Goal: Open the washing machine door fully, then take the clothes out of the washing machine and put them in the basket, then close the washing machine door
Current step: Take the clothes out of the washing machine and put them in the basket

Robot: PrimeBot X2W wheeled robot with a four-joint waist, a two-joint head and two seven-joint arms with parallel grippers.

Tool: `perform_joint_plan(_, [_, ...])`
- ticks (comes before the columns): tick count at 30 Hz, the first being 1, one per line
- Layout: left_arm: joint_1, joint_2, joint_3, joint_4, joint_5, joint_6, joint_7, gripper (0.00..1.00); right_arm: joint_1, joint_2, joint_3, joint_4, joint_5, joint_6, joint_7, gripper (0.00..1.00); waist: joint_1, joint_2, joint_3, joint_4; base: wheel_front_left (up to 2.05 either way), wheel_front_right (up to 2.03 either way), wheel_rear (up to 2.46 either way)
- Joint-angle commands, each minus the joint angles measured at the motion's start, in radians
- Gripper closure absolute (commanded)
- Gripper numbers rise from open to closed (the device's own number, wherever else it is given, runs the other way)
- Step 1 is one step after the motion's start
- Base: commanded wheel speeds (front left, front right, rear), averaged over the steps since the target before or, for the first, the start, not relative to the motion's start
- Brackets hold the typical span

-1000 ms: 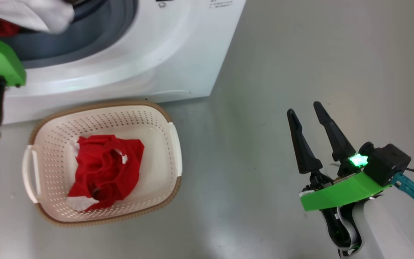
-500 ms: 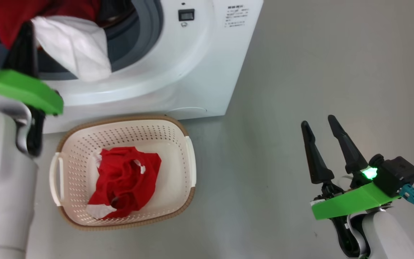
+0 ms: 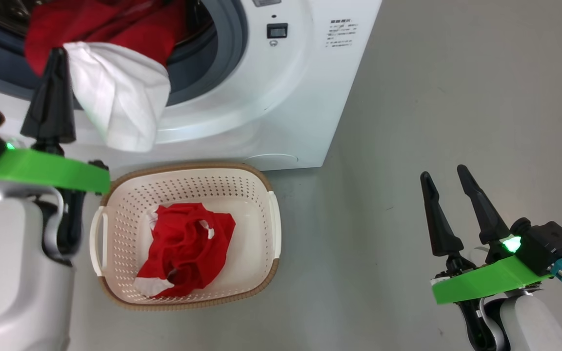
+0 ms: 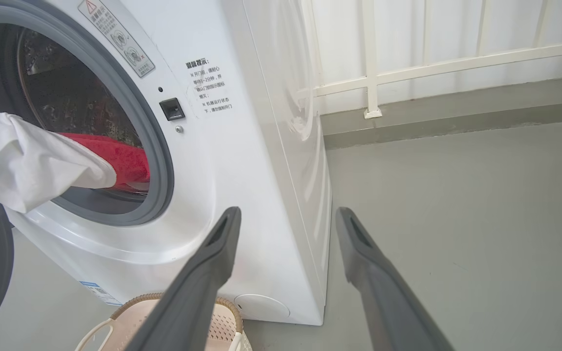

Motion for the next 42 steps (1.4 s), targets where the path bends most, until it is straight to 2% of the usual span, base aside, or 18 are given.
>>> perform_joint_plan(1, [0.025,0.027,0.036,-0.062,-0.009,-0.006,-0.008,1.00,0.013,0.001,0.014,-0.028,-0.018,0.006,-0.006,0.00,0.0000,0.0000,-0.001,0.005,0.00,0.00,0.00])
perform_joint_plan(12, [0.179,-0.003,0.089,-0.368,-0.015,-0.005,-0.008,1.00,0.016,0.001,0.003,-0.033,-0.030,0.006,-0.006,0.00,0.0000,0.0000,0.006,0.018,0.00,0.00,0.00])
perform_joint_plan(18, [0.252,-0.019,0.093,-0.521,-0.028,0.014,0.003,1.00,0.015,0.001,-0.001,-0.039,-0.032,0.006,-0.006,0.00,0.0000,0.0000,0.023,0.022,0.00,0.00,0.00])
perform_joint_plan(22, [0.297,-0.020,0.079,-0.563,-0.026,0.019,0.026,1.00,0.007,0.001,0.001,-0.045,-0.034,0.006,-0.006,0.00,0.0000,0.0000,0.046,0.024,0.00,0.00,0.00])
perform_joint_plan(25, [0.330,-0.018,0.061,-0.528,-0.018,0.018,0.034,1.00,-0.002,0.001,0.007,-0.047,-0.034,0.006,-0.006,0.00,0.0000,0.0000,0.066,0.023,0.00,0.00,0.00])
perform_joint_plan(30, [0.347,-0.017,0.007,-0.395,0.004,0.010,0.022,1.00,-0.020,0.001,0.014,-0.049,-0.030,0.006,-0.006,0.00,0.0000,0.0000,0.105,0.022,0.00,0.00,0.00])
perform_joint_plan(42, [0.199,-0.004,-0.054,0.022,0.041,-0.004,-0.007,1.00,-0.069,0.001,0.034,-0.059,-0.023,0.006,-0.006,0.00,0.0000,0.0000,0.202,0.011,0.00,0.00,0.00])
